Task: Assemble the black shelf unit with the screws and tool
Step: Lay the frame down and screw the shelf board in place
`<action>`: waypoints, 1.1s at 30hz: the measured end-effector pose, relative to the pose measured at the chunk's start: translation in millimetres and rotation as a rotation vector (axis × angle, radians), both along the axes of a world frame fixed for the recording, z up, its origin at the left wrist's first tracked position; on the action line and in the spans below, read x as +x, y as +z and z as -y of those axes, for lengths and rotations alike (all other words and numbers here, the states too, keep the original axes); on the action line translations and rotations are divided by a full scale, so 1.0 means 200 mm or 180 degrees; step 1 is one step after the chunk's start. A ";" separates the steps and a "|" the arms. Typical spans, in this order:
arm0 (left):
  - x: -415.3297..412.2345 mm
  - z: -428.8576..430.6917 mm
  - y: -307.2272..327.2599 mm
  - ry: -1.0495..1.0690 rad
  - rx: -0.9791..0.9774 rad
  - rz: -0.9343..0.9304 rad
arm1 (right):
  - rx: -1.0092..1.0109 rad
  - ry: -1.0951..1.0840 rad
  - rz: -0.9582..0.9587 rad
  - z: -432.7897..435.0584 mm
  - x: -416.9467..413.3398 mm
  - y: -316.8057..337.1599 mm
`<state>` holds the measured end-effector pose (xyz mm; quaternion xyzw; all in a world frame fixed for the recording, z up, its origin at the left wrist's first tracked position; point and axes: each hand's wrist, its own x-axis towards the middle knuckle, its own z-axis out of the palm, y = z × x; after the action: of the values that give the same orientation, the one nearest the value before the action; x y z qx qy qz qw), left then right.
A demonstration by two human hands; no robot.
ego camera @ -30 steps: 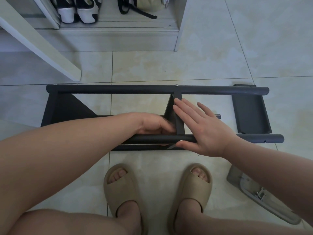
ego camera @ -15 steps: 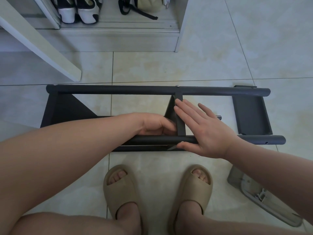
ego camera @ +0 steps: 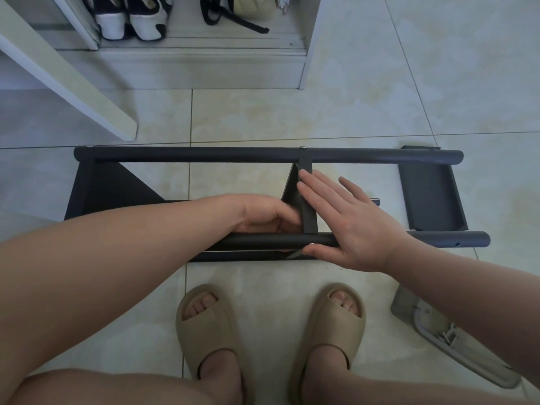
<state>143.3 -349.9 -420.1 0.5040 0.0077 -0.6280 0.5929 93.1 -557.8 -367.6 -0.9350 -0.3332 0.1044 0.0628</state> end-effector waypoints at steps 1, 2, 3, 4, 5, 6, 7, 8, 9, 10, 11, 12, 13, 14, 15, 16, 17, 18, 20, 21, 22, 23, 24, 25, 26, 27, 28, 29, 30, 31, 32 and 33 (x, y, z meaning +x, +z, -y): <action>0.00 0.00 0.00 -0.0079 0.0073 0.0057 | 0.0004 -0.0001 0.0007 0.00 0.00 0.00; 0.00 0.00 0.00 -0.0127 0.0175 0.0082 | 0.0009 -0.0003 0.0010 0.00 0.00 0.00; 0.00 0.01 0.00 -0.0140 0.0265 0.0056 | 0.0013 -0.0005 0.0011 0.00 0.00 0.00; 0.00 0.01 0.00 -0.0134 0.0316 0.0018 | 0.0012 -0.0005 0.0007 0.00 0.00 -0.01; 0.00 0.01 -0.01 -0.0124 0.0324 -0.0016 | 0.0011 -0.0002 0.0005 0.00 0.00 -0.01; 0.00 0.00 -0.01 -0.0122 0.0316 -0.0037 | 0.0012 0.0000 0.0007 0.00 0.00 -0.01; 0.01 0.00 -0.01 -0.0124 0.0302 -0.0055 | 0.0018 -0.0002 0.0009 0.00 0.00 -0.01; 0.01 -0.01 -0.01 -0.0125 0.0279 -0.0070 | 0.0021 -0.0004 0.0007 0.00 0.00 -0.01; 0.01 -0.01 -0.01 -0.0124 0.0250 -0.0085 | 0.0021 -0.0003 0.0005 0.00 0.00 -0.01; 0.02 -0.02 0.00 -0.0118 0.0218 -0.0095 | 0.0019 -0.0001 0.0003 0.00 0.00 -0.01; 0.02 -0.02 0.00 -0.0105 0.0183 -0.0101 | 0.0017 0.0001 0.0002 0.00 0.00 -0.01; 0.02 -0.03 0.00 -0.0094 0.0146 -0.0095 | 0.0016 0.0003 0.0000 0.00 0.00 -0.01; 0.02 -0.03 -0.01 -0.0097 0.0105 -0.0082 | 0.0016 0.0003 -0.0002 0.00 0.00 -0.01; 0.02 -0.03 -0.01 -0.0109 0.0065 -0.0058 | 0.0015 0.0003 -0.0006 0.00 0.00 -0.01; 0.01 -0.03 0.00 -0.0108 0.0032 -0.0041 | 0.0012 0.0004 -0.0006 0.00 0.00 -0.01; 0.01 -0.03 0.00 -0.0077 0.0010 -0.0031 | 0.0008 0.0006 -0.0004 0.00 0.00 -0.01; 0.01 -0.02 0.00 -0.0014 -0.0004 -0.0025 | 0.0010 0.0004 0.0001 0.00 0.00 -0.01; 0.00 -0.02 0.00 0.0059 -0.0001 -0.0005 | 0.0018 0.0001 0.0006 0.00 0.00 -0.01; 0.00 -0.01 -0.01 0.0107 0.0059 0.0089 | 0.0035 -0.0004 0.0018 0.00 0.00 -0.01; 0.00 -0.01 -0.02 0.0053 0.0109 0.0141 | 0.0041 -0.0005 0.0022 0.00 0.00 -0.01; 0.00 -0.01 -0.02 -0.0025 0.0173 0.0187 | 0.0045 -0.0006 0.0025 0.00 0.00 -0.01; 0.00 -0.01 -0.02 -0.0087 0.0242 0.0206 | 0.0050 -0.0007 0.0029 0.00 0.00 -0.01; 0.00 -0.01 -0.02 -0.0117 0.0288 0.0195 | 0.0052 -0.0009 0.0035 0.00 0.00 -0.01; 0.00 -0.02 -0.02 -0.0127 0.0289 0.0167 | 0.0052 -0.0009 0.0041 0.00 0.00 -0.01; 0.01 -0.02 -0.01 -0.0136 0.0245 0.0149 | 0.0048 -0.0008 0.0042 0.00 0.00 -0.01; 0.01 -0.02 -0.01 -0.0151 0.0183 0.0143 | 0.0041 -0.0007 0.0040 0.00 0.00 -0.01; 0.01 -0.03 -0.01 -0.0161 0.0131 0.0151 | 0.0035 -0.0007 0.0034 0.00 0.00 -0.01; 0.01 -0.03 -0.01 -0.0154 0.0096 0.0149 | 0.0028 -0.0005 0.0029 0.00 0.00 -0.01; 0.01 -0.03 -0.01 -0.0126 0.0076 0.0132 | 0.0023 -0.0002 0.0023 0.00 0.00 -0.01; 0.01 -0.03 -0.02 -0.0085 0.0057 0.0103 | 0.0019 0.0000 0.0017 0.00 0.00 -0.01; 0.01 -0.03 -0.02 -0.0051 0.0034 0.0079 | 0.0015 -0.0001 0.0013 0.00 0.00 -0.01; 0.01 -0.02 -0.02 -0.0010 0.0008 0.0061 | 0.0015 -0.0002 0.0012 0.00 0.00 0.00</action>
<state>144.8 -344.9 -423.3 0.5107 0.0020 -0.6241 0.5913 93.3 -557.7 -368.5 -0.9351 -0.3333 0.1019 0.0644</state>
